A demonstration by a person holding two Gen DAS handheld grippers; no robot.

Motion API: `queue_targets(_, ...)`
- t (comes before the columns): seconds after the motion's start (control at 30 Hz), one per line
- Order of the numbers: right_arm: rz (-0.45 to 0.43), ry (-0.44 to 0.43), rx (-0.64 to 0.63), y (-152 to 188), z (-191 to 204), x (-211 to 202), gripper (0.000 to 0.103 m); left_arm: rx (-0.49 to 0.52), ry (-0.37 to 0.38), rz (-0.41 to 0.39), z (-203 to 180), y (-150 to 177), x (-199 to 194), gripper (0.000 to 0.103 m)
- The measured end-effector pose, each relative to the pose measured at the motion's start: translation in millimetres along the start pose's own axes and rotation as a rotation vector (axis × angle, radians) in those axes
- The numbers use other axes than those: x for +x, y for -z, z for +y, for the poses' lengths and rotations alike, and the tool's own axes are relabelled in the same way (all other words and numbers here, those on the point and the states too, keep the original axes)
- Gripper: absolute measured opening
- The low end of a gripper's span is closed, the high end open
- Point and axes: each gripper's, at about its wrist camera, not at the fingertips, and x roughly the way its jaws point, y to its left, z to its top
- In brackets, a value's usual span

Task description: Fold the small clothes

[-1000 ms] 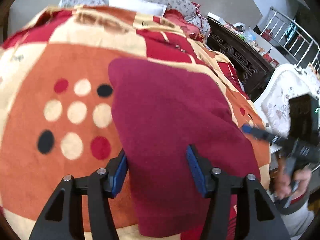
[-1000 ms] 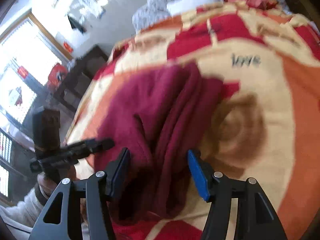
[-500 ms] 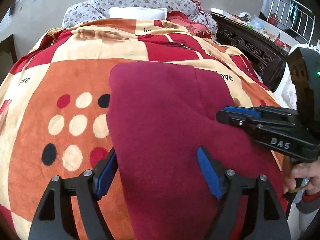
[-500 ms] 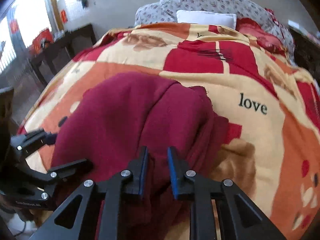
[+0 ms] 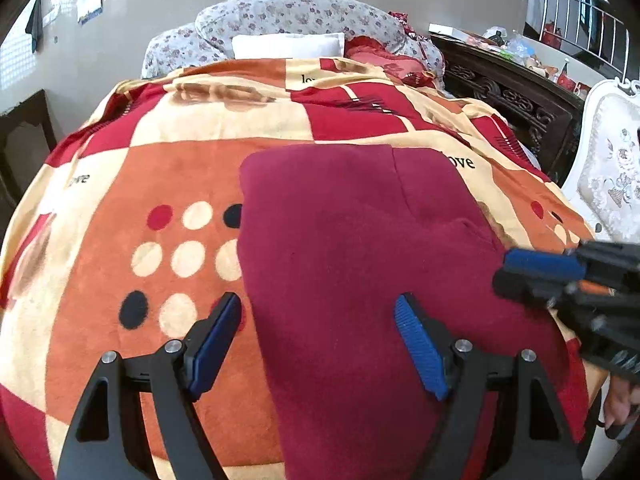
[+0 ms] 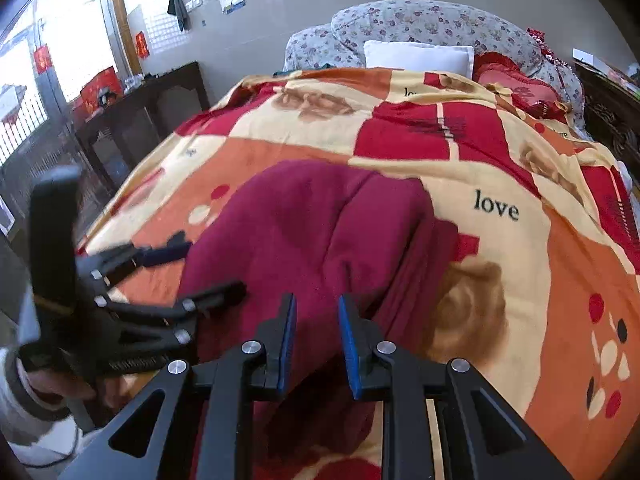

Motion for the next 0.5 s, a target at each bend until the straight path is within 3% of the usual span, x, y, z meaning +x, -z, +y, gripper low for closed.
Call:
queue_targets(0.1,0.026,0.042,-0.004,11,-3,14,0.025,0.004,-0.016,-0.005,0,1,-4,0.079)
queue_targets(0.37,0.011,0.030,0.043,14,-7,8,0.029,-0.011,-0.036,-0.009,3,2,-10,0.079)
queue_targets(0.43,-0.009,0.021,0.070,12,-7,0,0.033,-0.018,-0.047,-0.014,5,1,-11,0.079)
queue_targets(0.5,-0.033,0.013,0.097,9,-6,-8,0.049,-0.028,-0.057,-0.018,7,0,-11,0.081)
